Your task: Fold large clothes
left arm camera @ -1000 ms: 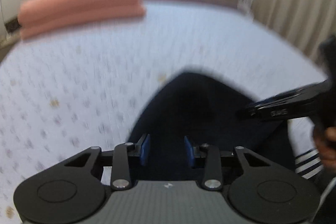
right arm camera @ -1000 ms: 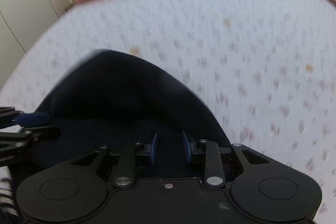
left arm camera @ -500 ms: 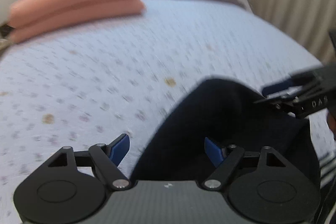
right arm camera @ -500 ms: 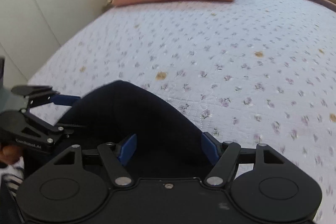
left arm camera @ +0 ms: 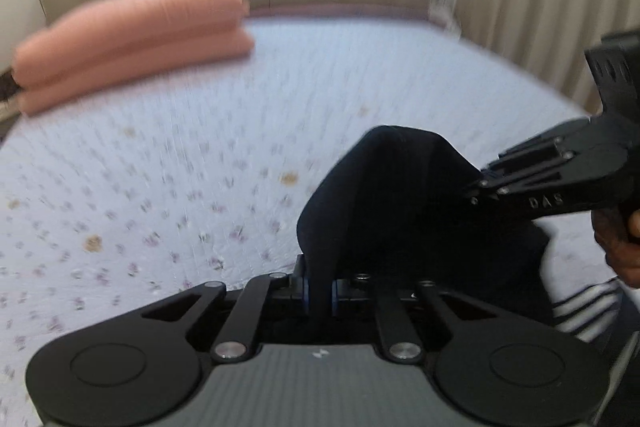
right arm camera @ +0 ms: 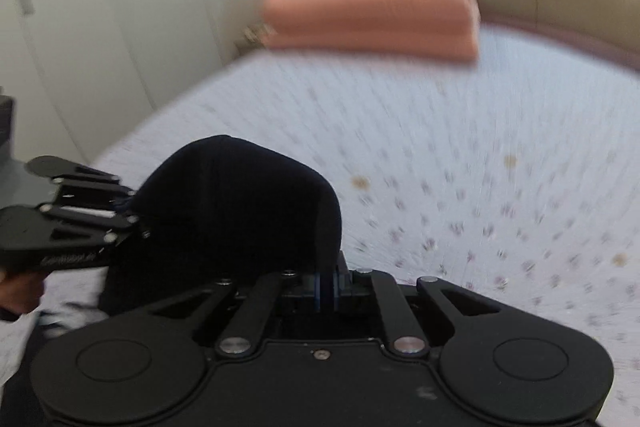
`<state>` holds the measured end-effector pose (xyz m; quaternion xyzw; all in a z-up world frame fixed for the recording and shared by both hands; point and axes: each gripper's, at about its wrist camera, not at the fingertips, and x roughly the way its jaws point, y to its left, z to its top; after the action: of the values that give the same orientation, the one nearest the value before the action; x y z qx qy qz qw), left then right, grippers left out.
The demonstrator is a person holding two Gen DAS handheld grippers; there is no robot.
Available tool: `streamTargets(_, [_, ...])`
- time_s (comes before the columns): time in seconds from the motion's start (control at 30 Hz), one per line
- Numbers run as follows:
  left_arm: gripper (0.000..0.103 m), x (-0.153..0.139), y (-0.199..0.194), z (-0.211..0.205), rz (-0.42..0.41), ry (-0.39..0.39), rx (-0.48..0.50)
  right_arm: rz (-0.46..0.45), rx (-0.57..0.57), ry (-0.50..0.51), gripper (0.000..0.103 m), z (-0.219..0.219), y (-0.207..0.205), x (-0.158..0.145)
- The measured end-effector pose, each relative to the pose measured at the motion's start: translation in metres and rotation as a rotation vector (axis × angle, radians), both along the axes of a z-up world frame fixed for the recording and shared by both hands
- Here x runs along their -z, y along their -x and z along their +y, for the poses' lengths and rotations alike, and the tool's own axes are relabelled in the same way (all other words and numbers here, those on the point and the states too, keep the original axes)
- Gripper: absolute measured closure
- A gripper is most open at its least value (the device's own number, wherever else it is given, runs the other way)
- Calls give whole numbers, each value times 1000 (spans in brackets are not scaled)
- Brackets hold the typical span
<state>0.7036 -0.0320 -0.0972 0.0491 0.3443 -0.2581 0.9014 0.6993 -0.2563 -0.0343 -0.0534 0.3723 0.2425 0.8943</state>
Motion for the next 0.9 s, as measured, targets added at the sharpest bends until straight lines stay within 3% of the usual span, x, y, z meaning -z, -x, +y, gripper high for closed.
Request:
streamTargets(0.13, [93, -48, 76, 12, -118, 61, -6, -172, -62, 12, 96, 2, 103, -61])
streamTargets(0.23, [93, -82, 151, 15, -199, 51, 6, -260, -90, 21, 96, 5, 175, -95])
streamTargets(0.33, [93, -109, 229, 17, -229, 27, 20, -293, -112, 40, 96, 10, 243, -115])
streamTargets(0.4, [93, -116, 275, 17, -205, -3, 30, -300, -134, 66, 96, 14, 288, -118])
streamTargets(0.47, [93, -115, 316, 20, -142, -23, 42, -227, -156, 77, 94, 15, 331, -110])
streamTargets(0.5, [93, -108, 337, 21, -75, -27, 57, -163, -168, 83, 80, 14, 348, -101])
streamTargets(0.53, [91, -100, 352, 22, -1, -22, 76, -75, -182, 105, 45, 12, 364, -86])
streamTargets(0.57, [87, -87, 369, 23, 91, -19, 89, 6, -191, 141, 28, 13, 375, -68])
streamTargets(0.6, [85, -72, 385, 24, 181, -28, 86, 100, -194, 178, 22, 8, 386, -49])
streamTargets(0.67, [77, -47, 408, 29, 294, -60, 58, 256, -161, 192, 23, -8, 396, -24])
streamTargets(0.73, [73, -31, 418, 36, 334, -70, -26, 348, -97, 128, 22, -20, 393, -15])
streamTargets(0.83, [55, -18, 404, 47, 349, 39, -207, 418, 68, -8, 21, -35, 363, -5])
streamTargets(0.9, [53, -9, 383, 44, 333, 95, -317, 486, 232, -97, 21, -42, 341, 12])
